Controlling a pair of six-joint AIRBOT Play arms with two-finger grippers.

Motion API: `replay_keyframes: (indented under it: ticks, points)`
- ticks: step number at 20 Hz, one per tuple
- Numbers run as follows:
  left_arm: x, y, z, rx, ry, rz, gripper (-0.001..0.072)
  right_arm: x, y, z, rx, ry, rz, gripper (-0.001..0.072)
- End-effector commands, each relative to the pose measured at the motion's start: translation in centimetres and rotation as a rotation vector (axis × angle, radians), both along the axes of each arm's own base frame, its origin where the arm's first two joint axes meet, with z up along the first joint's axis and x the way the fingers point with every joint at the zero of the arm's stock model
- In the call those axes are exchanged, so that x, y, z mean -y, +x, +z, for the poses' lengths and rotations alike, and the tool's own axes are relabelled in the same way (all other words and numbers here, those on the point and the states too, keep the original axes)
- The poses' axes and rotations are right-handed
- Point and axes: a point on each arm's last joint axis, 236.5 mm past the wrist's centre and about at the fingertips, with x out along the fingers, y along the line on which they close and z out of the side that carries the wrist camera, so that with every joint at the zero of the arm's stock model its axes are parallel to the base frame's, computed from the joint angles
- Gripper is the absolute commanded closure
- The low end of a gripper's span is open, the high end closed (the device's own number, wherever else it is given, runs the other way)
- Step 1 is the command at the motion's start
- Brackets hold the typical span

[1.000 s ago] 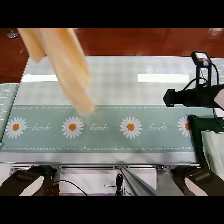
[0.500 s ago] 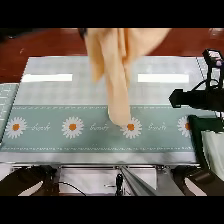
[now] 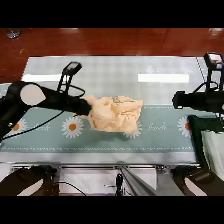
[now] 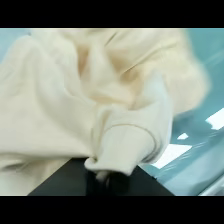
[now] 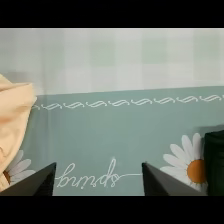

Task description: Fold the shirts.

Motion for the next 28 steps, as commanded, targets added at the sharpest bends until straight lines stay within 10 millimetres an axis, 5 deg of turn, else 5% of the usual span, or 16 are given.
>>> replay_keyframes:
  ticks: [1, 2, 4, 6, 8, 10, 12, 13, 14, 16, 18, 22, 26, 27, 28]
  points:
    - [-6.3, -2.4, -7.0, -0.203, 0.133, 0.166, 0.0388, -0.6, -0.3, -3.4, -0.059, 0.022, -0.008, 0.0079]
    - [-6.4, -2.6, -7.7, -0.219, 0.138, 0.166, 0.0002, -1.6, 0.0, -4.6, -0.063, 0.060, -0.002, 0.0079]
    - [-6.5, -1.8, -7.5, -0.197, 0.157, 0.148, 0.0009, -3.7, 1.7, -5.6, -0.021, 0.132, 0.034, 0.0076]
    - [-8.1, 1.1, -4.3, -0.112, 0.181, 0.182, 0.0009, -2.8, 4.2, -4.2, 0.033, 0.145, 0.002, 0.0077]
    - [-11.8, 3.9, 0.4, -0.014, 0.205, 0.268, 0.0009, 2.1, 5.9, -0.6, 0.095, 0.136, -0.106, 0.0077]
    - [-16.9, 5.2, 3.8, 0.060, 0.182, 0.456, 0.0009, 9.9, 4.6, 0.9, 0.094, 0.086, -0.274, 0.0080]
    - [-20.8, 4.0, 3.0, 0.016, 0.106, 0.680, 0.0009, 15.7, 1.1, -0.9, 0.032, 0.082, -0.453, 0.0083]
    - [-20.3, 3.1, 1.2, -0.051, 0.009, 0.735, 0.0010, 16.7, -0.5, -2.9, 0.004, 0.133, -0.529, 0.0084]
    - [-18.0, 2.4, -0.7, -0.128, -0.134, 0.716, 0.0010, 16.3, -1.5, -5.3, -0.022, 0.215, -0.567, 0.0085]
    - [-12.1, 2.7, -1.6, -0.160, -0.453, 0.562, 0.0010, 12.0, -1.8, -9.5, -0.064, 0.406, -0.515, 0.0086]
    - [-9.3, 3.5, -2.2, -0.161, -0.582, 0.474, 0.0010, 7.9, -1.9, -11.4, -0.088, 0.540, -0.443, 0.0086]
    - [-5.2, 2.2, -7.4, -0.308, -0.459, 0.274, 0.0010, 3.1, -2.3, -12.2, -0.138, 0.574, -0.293, 0.0087]
    - [-1.2, 0.8, -10.4, -0.406, -0.306, 0.095, 0.0011, -0.8, -2.9, -12.8, -0.201, 0.567, -0.174, 0.0087]
    - [-1.0, 0.6, -11.1, -0.417, -0.246, 0.058, 0.0060, -1.8, -3.2, -13.1, -0.229, 0.573, -0.159, 0.0087]
    - [-1.2, 0.4, -11.5, -0.420, -0.182, 0.019, 0.0479, -2.9, -3.6, -13.6, -0.261, 0.574, -0.133, 0.0087]
